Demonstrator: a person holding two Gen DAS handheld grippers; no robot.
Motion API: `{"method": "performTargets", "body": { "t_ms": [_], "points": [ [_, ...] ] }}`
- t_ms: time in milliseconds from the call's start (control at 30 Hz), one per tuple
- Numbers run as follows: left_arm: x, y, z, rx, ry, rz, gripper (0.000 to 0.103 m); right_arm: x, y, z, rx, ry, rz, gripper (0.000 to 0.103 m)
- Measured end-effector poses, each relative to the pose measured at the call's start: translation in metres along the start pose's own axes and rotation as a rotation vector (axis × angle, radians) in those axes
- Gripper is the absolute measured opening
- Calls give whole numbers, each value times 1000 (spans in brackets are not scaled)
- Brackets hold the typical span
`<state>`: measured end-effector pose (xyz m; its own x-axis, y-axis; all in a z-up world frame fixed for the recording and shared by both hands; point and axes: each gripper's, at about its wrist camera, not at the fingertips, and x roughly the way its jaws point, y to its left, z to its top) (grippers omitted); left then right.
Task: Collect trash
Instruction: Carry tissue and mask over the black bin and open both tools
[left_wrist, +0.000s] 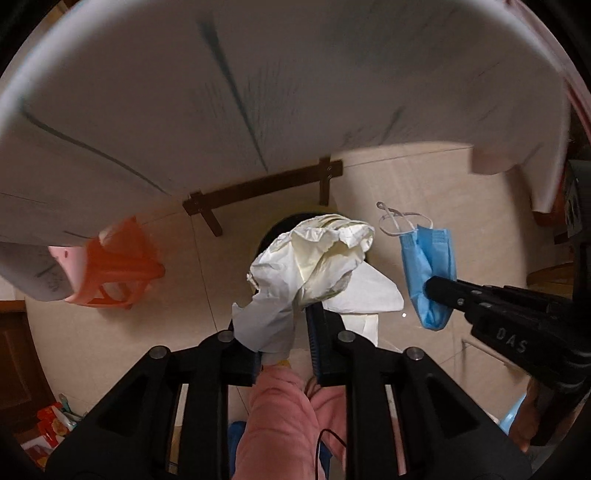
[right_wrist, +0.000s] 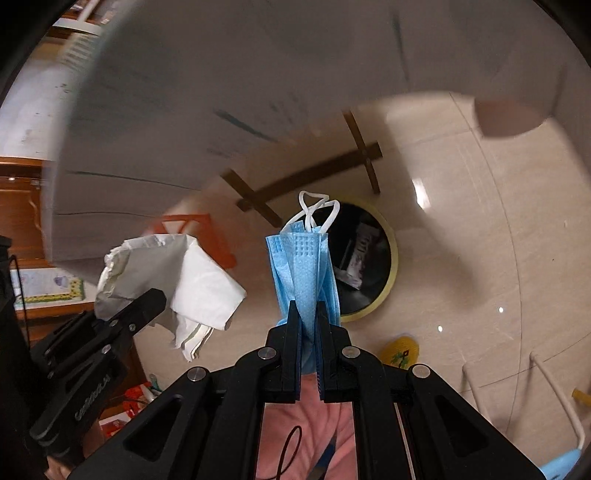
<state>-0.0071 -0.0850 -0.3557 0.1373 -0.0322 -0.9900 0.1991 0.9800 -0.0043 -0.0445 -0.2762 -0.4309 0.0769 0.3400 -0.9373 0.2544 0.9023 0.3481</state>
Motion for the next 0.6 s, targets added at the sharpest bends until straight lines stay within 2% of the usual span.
{"method": "performTargets", "body": {
  "t_ms": [67,100,300,367,600],
  "points": [
    [29,4,2,-15,9,-4,19,37,-7,4,5,15,-11,6],
    [43,6,3,-22,13,-10,23,57,-10,6,6,23,-13,6],
    [100,15,5,-26,37,-22,40,136,-29,16,56,66,-48,27],
    [111,20,4,-26,45,-19,42,148,-35,21,67,61,-59,32],
    [122,30,1,-35,38,-1,42,155,-37,28,64,23,-76,32]
  ]
}}
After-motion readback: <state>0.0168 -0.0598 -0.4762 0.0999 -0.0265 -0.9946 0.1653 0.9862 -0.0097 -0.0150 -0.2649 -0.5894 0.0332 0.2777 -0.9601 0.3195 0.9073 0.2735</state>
